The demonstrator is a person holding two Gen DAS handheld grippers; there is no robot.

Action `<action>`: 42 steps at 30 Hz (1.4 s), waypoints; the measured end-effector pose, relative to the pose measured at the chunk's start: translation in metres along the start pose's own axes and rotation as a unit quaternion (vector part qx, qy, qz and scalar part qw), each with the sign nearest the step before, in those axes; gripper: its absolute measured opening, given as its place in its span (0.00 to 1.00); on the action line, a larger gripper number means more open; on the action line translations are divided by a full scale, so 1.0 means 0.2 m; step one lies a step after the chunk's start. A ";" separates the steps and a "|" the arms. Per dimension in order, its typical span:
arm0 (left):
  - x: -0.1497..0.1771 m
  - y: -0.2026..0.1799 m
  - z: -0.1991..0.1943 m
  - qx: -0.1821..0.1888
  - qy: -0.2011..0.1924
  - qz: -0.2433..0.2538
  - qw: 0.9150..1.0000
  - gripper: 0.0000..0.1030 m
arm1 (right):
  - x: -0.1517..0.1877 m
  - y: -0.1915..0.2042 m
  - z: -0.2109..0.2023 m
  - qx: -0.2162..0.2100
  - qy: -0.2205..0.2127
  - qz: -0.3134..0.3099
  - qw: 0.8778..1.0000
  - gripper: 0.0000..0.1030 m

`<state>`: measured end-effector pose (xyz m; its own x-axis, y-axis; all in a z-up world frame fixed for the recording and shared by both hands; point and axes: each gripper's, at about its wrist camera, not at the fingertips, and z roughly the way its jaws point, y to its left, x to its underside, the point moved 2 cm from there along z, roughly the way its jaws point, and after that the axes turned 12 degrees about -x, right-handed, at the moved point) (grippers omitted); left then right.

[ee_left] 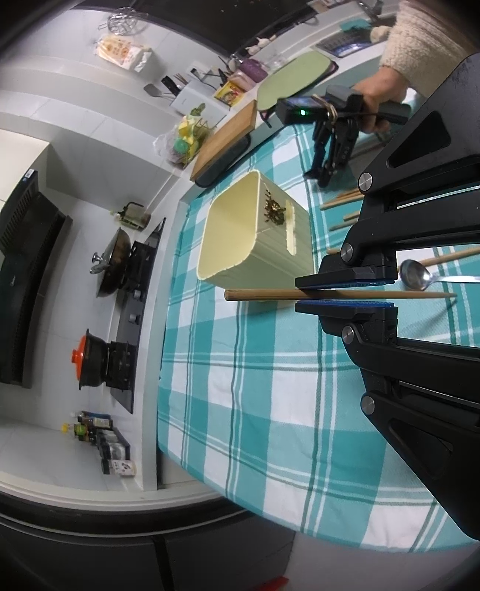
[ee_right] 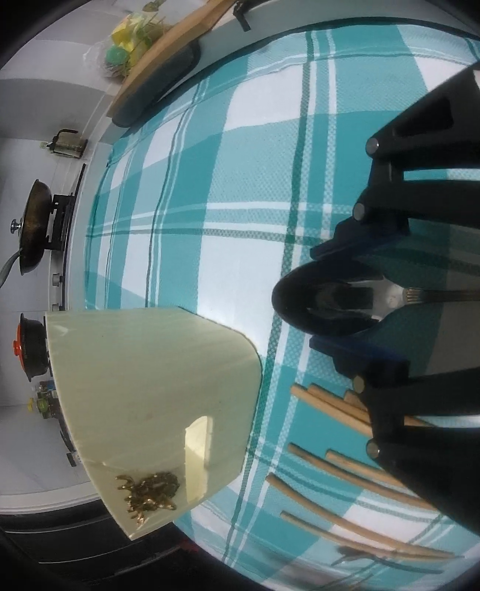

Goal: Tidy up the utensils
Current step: 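Lift the spoon and chopstick and carry both toward the cream holder, then lower both utensils into the holder and open both tools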

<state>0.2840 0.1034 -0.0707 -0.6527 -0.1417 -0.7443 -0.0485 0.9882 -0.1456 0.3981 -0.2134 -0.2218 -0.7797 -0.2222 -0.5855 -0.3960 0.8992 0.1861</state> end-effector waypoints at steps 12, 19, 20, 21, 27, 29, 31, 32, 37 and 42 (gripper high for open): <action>-0.04 -0.10 -0.18 0.014 -0.033 0.018 0.999 0.04 | 0.01 0.26 -0.75 -0.040 -0.143 -0.037 0.988 0.40; -0.12 -0.18 -0.25 0.027 -0.041 0.024 0.999 0.04 | -0.05 0.32 -0.96 -0.051 -0.185 -0.041 0.980 0.40; -0.14 -0.19 -0.25 0.031 -0.041 0.023 0.998 0.04 | -0.06 0.33 -0.98 -0.054 -0.190 -0.040 0.980 0.40; -0.17 -0.20 -0.26 0.035 -0.042 0.022 0.998 0.04 | -0.08 0.33 -1.00 -0.056 -0.193 -0.039 0.979 0.40; -0.40 -0.27 -0.29 0.047 -0.064 0.030 0.996 0.04 | -0.28 0.35 -1.10 -0.089 -0.208 -0.031 0.974 0.40; -0.51 -0.31 -0.29 0.046 -0.075 0.033 0.996 0.04 | -0.38 0.37 -1.14 -0.096 -0.214 -0.032 0.971 0.40; -0.61 -0.34 -0.27 0.043 -0.088 0.036 0.995 0.04 | -0.48 0.37 -1.16 -0.101 -0.220 -0.030 0.970 0.40; -0.66 -0.35 -0.26 0.040 -0.095 0.038 0.994 0.04 | -0.54 0.37 -1.16 -0.102 -0.223 -0.031 0.969 0.40; -0.88 -0.44 -0.15 0.020 -0.126 0.041 0.991 0.04 | -0.80 0.38 -1.15 -0.093 -0.239 -0.041 0.966 0.40; -0.99 -0.54 0.09 -0.003 -0.129 0.044 0.991 0.04 | -0.99 0.37 -1.03 -0.080 -0.247 -0.053 0.964 0.40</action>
<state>0.4322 0.0246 0.0816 -0.4388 -0.0643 -0.8963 -0.0040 0.9976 -0.0696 0.4234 -0.1803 0.0700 -0.4202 -0.0683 -0.9048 -0.5617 0.8027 0.2003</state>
